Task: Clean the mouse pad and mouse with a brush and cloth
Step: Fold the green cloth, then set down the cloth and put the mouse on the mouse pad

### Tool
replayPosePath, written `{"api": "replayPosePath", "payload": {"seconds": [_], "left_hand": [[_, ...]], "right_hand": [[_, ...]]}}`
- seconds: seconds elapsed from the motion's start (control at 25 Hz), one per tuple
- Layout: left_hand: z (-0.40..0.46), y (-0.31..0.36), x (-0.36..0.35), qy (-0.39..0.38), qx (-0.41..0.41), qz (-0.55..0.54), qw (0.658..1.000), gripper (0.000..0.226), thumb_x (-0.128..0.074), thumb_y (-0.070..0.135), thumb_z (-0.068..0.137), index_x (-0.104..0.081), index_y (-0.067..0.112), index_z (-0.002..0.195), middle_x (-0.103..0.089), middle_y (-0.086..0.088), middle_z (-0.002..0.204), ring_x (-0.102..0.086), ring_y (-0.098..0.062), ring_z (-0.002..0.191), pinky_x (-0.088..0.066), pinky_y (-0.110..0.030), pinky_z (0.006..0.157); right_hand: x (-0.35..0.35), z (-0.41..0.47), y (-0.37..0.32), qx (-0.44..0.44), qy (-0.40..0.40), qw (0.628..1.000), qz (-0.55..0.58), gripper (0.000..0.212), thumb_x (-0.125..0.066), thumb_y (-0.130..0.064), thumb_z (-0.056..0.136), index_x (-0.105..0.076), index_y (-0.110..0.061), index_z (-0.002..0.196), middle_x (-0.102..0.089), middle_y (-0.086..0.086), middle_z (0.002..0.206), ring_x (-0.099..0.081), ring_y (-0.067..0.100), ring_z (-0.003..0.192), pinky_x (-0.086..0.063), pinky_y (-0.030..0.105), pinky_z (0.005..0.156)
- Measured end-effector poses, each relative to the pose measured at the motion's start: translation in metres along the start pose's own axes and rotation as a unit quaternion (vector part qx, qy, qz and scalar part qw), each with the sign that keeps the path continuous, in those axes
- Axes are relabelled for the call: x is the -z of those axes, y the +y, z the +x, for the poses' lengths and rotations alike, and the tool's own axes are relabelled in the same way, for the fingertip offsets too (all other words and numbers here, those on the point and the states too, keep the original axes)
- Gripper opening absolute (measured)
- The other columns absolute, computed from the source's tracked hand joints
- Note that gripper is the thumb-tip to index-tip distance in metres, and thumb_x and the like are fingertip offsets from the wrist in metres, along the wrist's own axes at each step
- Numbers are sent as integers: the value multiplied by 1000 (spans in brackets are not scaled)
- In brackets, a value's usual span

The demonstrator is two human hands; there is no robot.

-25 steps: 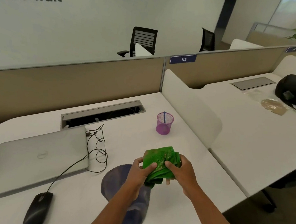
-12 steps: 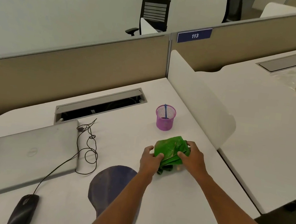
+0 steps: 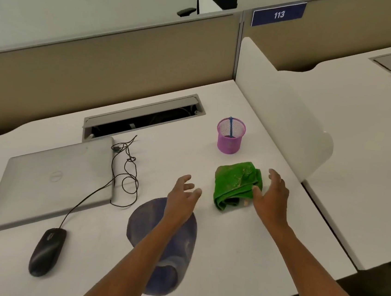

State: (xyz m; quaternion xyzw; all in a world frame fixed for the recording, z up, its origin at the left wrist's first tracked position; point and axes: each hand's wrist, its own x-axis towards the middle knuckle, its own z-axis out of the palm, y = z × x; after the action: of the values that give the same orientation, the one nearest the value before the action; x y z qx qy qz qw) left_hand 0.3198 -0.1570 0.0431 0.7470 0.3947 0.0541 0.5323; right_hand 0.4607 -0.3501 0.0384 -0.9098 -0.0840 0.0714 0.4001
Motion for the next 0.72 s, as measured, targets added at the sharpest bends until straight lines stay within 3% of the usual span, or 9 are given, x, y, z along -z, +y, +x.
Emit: {"api": "replayPosePath", "payload": {"seconds": [0.16, 0.28, 0.36, 0.48, 0.56, 0.72], "left_hand": [[-38, -38, 60, 58, -43, 63, 995, 38, -64, 26, 98, -58, 27, 135, -67, 17, 122, -61, 10, 104, -43, -7, 87], [-78, -74, 90, 69, -60, 136, 986, 45, -68, 26, 95, -57, 27, 138, -60, 18, 133, -57, -6, 120, -40, -20, 97], [-108, -101, 102, 43, -74, 175, 981, 57, -73, 30, 91, -50, 27, 144, -52, 14, 144, -51, -12, 132, -38, -23, 102], [-141, -134, 106, -28, -85, 238, 967, 79, -72, 50, 89, -31, 33, 155, -27, 9, 166, -31, -12, 149, -34, -29, 115], [-152, -152, 106, -46, -95, 276, 955, 88, -68, 61, 87, -21, 38, 158, -13, 11, 170, -20, -11, 153, -27, -36, 121], [-157, -172, 100, -64, -103, 359, 925, 93, -63, 57, 93, -3, 39, 161, 11, 8, 170, 14, -15, 156, 4, -34, 122]], "right_hand": [[-11, -54, -29, 126, 30, 992, 10, 62, -65, 0, 86, -43, -6, 143, -51, 16, 139, -46, 32, 125, -41, 39, 104], [-36, -118, -40, 221, -96, 970, 8, 61, -67, -7, 88, -44, -11, 144, -50, 8, 142, -45, 22, 130, -40, 30, 107], [-53, -158, -38, 233, -187, 954, 0, 61, -68, -15, 90, -42, -17, 145, -47, 0, 145, -45, 17, 132, -38, 23, 107], [-70, -197, -27, 236, -246, 939, -37, 69, -70, -30, 89, -37, -21, 149, -40, -2, 153, -42, 16, 137, -37, 23, 112], [-79, -216, -19, 250, -275, 924, -86, 75, -68, -43, 89, -31, -25, 152, -26, -1, 162, -29, 17, 147, -28, 25, 116], [-90, -230, -12, 279, -286, 892, -209, 76, -59, -52, 91, -22, -35, 155, -3, -2, 167, -1, 23, 155, -14, 31, 122]]}}
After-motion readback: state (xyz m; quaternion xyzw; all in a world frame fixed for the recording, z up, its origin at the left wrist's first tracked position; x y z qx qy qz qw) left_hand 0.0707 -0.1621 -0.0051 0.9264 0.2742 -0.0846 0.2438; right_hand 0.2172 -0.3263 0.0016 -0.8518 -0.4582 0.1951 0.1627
